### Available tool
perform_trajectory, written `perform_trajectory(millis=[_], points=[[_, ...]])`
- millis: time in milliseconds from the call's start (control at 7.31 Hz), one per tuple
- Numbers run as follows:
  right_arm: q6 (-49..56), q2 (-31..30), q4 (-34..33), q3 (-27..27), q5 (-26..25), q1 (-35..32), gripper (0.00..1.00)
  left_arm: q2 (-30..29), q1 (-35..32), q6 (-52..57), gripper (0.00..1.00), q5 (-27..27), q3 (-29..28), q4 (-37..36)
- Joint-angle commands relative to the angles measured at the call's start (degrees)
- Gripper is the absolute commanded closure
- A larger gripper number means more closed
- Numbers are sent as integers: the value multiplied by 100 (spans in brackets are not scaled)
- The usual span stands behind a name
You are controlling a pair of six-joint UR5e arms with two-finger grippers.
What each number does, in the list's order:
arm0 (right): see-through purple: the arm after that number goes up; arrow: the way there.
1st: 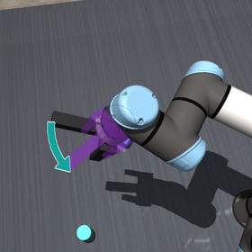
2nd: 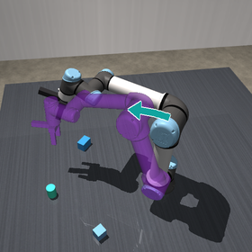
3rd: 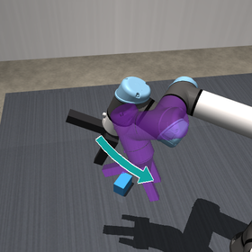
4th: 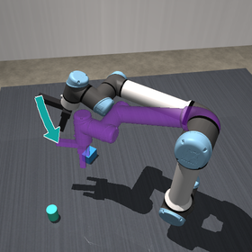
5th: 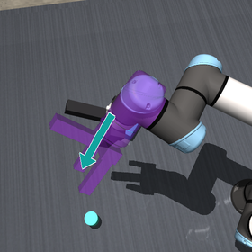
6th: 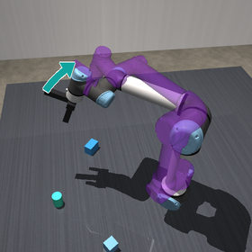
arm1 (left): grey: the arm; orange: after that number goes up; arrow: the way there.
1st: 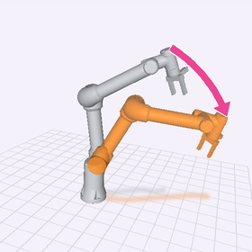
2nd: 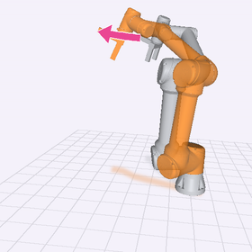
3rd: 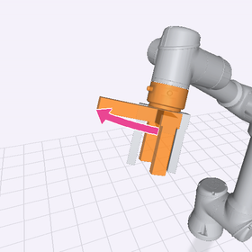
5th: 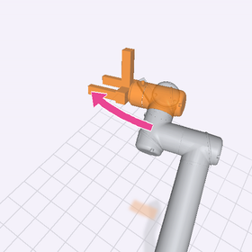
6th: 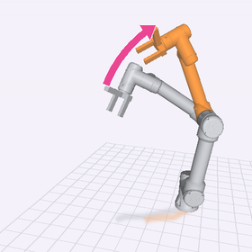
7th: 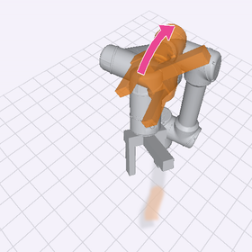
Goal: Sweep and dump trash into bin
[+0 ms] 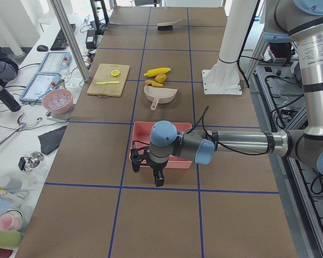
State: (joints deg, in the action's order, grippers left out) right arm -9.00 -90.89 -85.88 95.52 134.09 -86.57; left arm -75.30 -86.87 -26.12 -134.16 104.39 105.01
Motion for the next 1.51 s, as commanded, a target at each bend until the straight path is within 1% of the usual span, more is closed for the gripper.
perform_trajectory(millis=[0, 137, 274, 411, 547, 821, 1095, 1232, 1368], points=[[-40, -43, 1, 36, 81, 0, 0, 6, -14, -7, 1, -14, -32, 72], [-119, -52, 1, 80, 152, 0, 0, 6, -14, -7, 1, -14, 2, 72], [-259, -269, 10, 333, 231, 35, 0, -11, 4, -7, 1, -14, -15, 212], [-252, -524, 19, 623, 240, 105, 0, -11, 21, 2, 1, -14, 2, 613], [-260, -744, 62, 973, 231, 366, 0, -20, 73, 2, 1, -31, 20, 861], [-260, -1402, 902, 1065, 231, 789, 0, -55, 196, 2, 1, -285, 125, 881], [-208, -1877, 1545, 1039, 127, 1281, 0, -64, 695, 2, 1, -286, 422, 969], [-164, -2054, 1713, 1004, 4, 1413, 0, -55, 776, 2, 1, -286, 433, 1291], [-172, -2108, 1706, 986, -41, 1598, 0, -55, 977, 2, 1, -269, 442, 1599]])
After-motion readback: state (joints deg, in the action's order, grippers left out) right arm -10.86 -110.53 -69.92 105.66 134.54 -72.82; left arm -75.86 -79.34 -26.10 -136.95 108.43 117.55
